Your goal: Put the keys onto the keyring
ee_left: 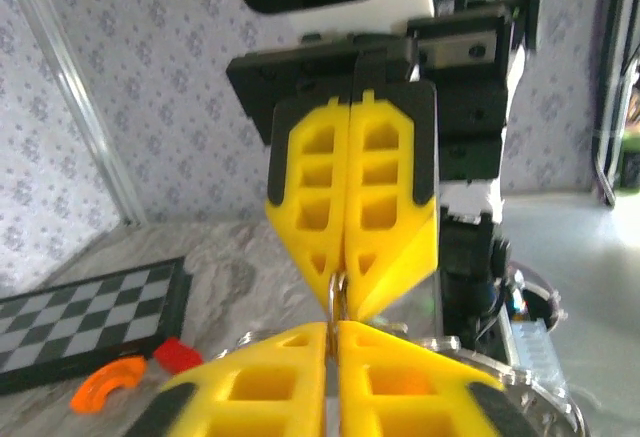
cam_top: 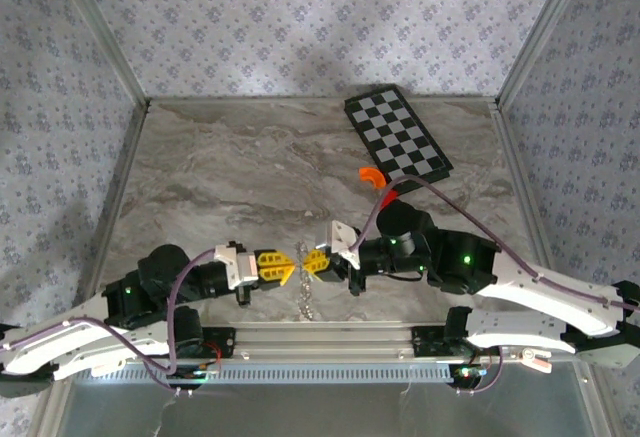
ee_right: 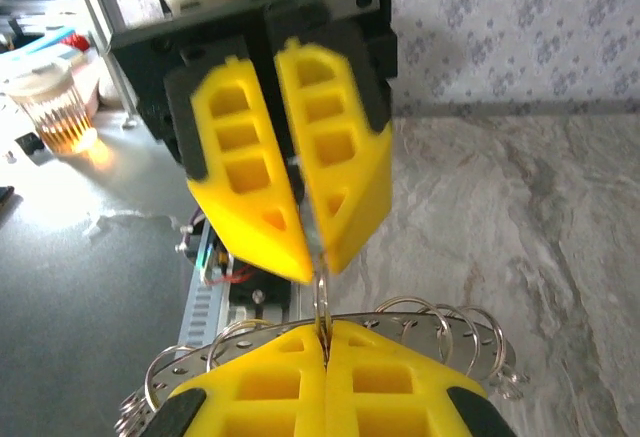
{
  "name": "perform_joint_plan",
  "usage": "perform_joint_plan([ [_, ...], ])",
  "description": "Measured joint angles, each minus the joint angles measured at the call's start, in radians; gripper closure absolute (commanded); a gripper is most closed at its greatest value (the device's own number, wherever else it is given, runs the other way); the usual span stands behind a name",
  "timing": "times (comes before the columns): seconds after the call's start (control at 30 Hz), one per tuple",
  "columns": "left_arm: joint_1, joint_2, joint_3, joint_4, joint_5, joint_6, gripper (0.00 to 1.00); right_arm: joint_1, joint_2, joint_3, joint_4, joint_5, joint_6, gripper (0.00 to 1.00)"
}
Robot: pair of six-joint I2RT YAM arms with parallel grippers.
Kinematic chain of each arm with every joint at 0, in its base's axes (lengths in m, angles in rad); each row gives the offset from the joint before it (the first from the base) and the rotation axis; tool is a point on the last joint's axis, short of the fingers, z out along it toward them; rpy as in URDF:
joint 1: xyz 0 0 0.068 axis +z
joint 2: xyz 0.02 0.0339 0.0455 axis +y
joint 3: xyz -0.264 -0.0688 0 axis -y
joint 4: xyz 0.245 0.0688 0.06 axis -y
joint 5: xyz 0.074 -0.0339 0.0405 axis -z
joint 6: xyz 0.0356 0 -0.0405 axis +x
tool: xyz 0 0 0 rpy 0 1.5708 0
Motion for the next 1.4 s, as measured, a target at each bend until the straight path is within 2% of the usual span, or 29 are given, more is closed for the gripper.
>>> perform_joint_plan([
  [0.1, 0.0, 0.006, 0.061, -0.109, -0.018, 0.013, 0.73, 0.0, 0.021, 0.056, -0.088, 0.018, -0.02, 1.0],
  [0.23, 0.0, 0.029, 0.115, -0.187, -0.028, 0.02, 0.7, 0.005, 0.06, 0.14, -0.188, 0.048, -0.053, 1.0],
  [0.57, 0.0, 0.125, 0.122, -0.215, -0.023, 0.026, 0.67, 0.037, 0.115, 0.169, -0.321, 0.107, -0.084, 1.0],
  [0.9, 0.0, 0.167, 0.122, -0.2, -0.023, 0.044, 0.68, 0.055, 0.115, 0.169, -0.33, 0.113, -0.088, 1.0],
  [1.4, 0.0, 0.197, 0.121, -0.183, -0.007, 0.052, 0.76, 0.055, 0.115, 0.169, -0.336, 0.113, -0.088, 1.0],
])
